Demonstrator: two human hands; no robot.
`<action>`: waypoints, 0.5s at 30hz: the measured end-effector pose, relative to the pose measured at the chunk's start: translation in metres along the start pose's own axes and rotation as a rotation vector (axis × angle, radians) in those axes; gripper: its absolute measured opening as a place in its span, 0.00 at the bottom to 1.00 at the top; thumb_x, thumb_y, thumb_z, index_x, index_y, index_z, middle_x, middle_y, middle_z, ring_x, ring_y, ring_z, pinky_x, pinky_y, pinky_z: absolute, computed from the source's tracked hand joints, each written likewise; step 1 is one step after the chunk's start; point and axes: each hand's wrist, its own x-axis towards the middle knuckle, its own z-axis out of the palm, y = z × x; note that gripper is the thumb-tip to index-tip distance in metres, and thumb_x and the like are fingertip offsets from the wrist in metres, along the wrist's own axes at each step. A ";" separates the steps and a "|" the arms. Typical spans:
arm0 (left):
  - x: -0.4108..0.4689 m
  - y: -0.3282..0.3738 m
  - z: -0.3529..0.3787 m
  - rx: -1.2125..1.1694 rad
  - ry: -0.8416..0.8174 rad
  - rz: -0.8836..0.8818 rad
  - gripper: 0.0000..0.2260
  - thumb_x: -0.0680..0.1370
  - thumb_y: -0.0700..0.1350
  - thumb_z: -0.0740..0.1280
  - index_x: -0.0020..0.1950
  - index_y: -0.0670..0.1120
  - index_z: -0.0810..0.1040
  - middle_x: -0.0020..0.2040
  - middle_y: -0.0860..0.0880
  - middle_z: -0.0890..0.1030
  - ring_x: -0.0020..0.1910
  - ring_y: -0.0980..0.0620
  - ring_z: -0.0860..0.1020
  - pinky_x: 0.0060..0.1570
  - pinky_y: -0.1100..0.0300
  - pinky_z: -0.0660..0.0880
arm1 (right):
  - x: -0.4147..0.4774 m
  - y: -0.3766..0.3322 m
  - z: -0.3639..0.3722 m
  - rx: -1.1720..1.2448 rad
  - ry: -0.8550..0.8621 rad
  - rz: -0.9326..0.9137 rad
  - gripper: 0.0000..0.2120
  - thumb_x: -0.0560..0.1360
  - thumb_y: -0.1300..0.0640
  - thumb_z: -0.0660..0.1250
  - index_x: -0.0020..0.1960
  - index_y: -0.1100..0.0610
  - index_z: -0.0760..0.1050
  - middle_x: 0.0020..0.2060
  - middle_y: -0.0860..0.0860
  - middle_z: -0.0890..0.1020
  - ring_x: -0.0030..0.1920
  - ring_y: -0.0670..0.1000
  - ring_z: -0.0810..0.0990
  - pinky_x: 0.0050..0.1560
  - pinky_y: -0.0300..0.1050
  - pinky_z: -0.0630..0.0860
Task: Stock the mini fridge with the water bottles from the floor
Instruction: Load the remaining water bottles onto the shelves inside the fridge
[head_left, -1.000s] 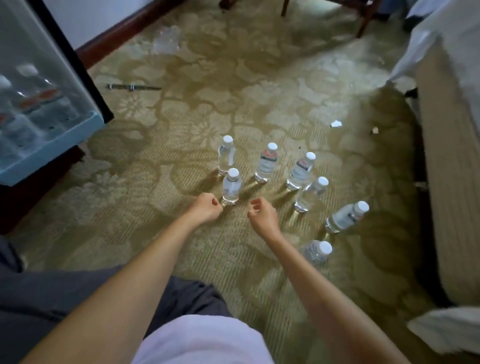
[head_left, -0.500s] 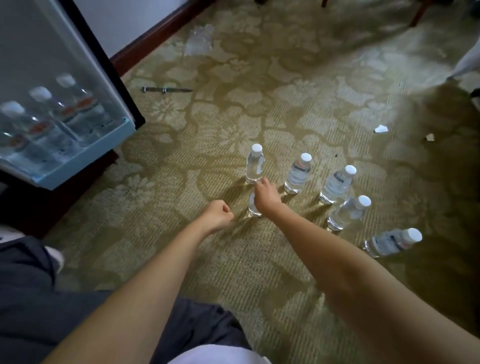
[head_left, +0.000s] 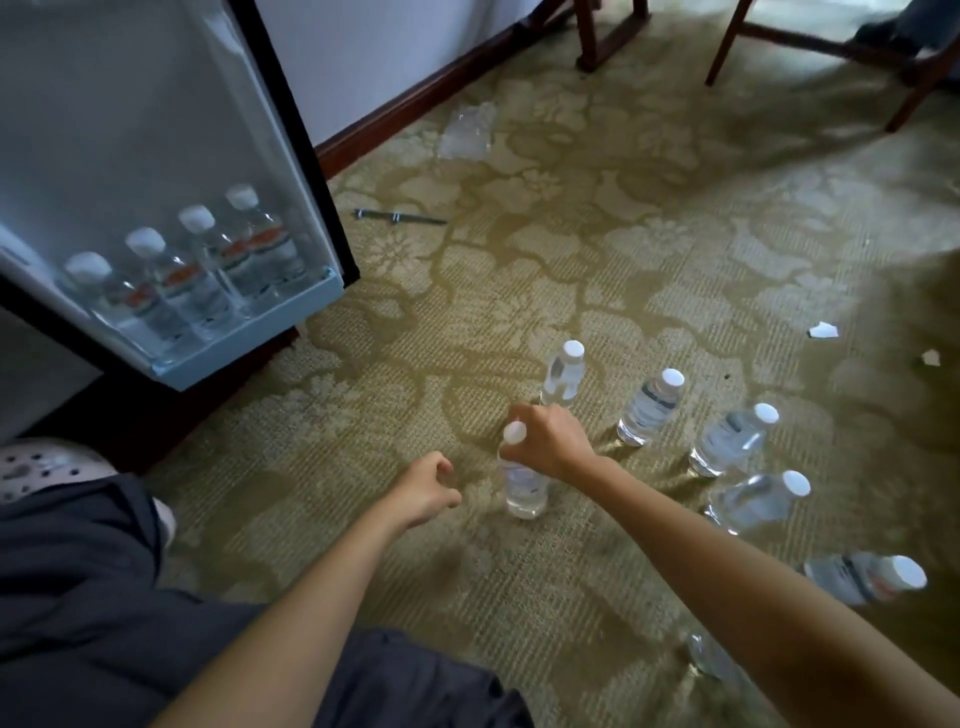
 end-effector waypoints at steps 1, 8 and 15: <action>-0.001 -0.001 -0.006 -0.001 0.010 0.014 0.21 0.73 0.35 0.67 0.65 0.40 0.69 0.61 0.41 0.74 0.55 0.45 0.75 0.48 0.60 0.70 | 0.002 -0.013 -0.007 0.070 0.008 -0.034 0.15 0.68 0.53 0.70 0.53 0.58 0.76 0.44 0.57 0.82 0.44 0.56 0.80 0.41 0.45 0.76; -0.012 -0.019 -0.088 -0.133 0.099 0.190 0.21 0.69 0.36 0.72 0.58 0.48 0.72 0.47 0.54 0.73 0.45 0.58 0.72 0.45 0.70 0.71 | 0.029 -0.138 -0.044 0.244 0.065 -0.373 0.12 0.65 0.53 0.73 0.45 0.57 0.78 0.35 0.48 0.76 0.36 0.49 0.74 0.32 0.37 0.64; -0.067 -0.044 -0.210 -0.276 0.356 0.408 0.29 0.54 0.54 0.72 0.54 0.53 0.71 0.49 0.60 0.76 0.46 0.74 0.75 0.42 0.80 0.69 | 0.064 -0.276 -0.077 0.336 0.031 -0.608 0.07 0.64 0.55 0.74 0.35 0.50 0.76 0.30 0.49 0.76 0.30 0.45 0.71 0.30 0.33 0.65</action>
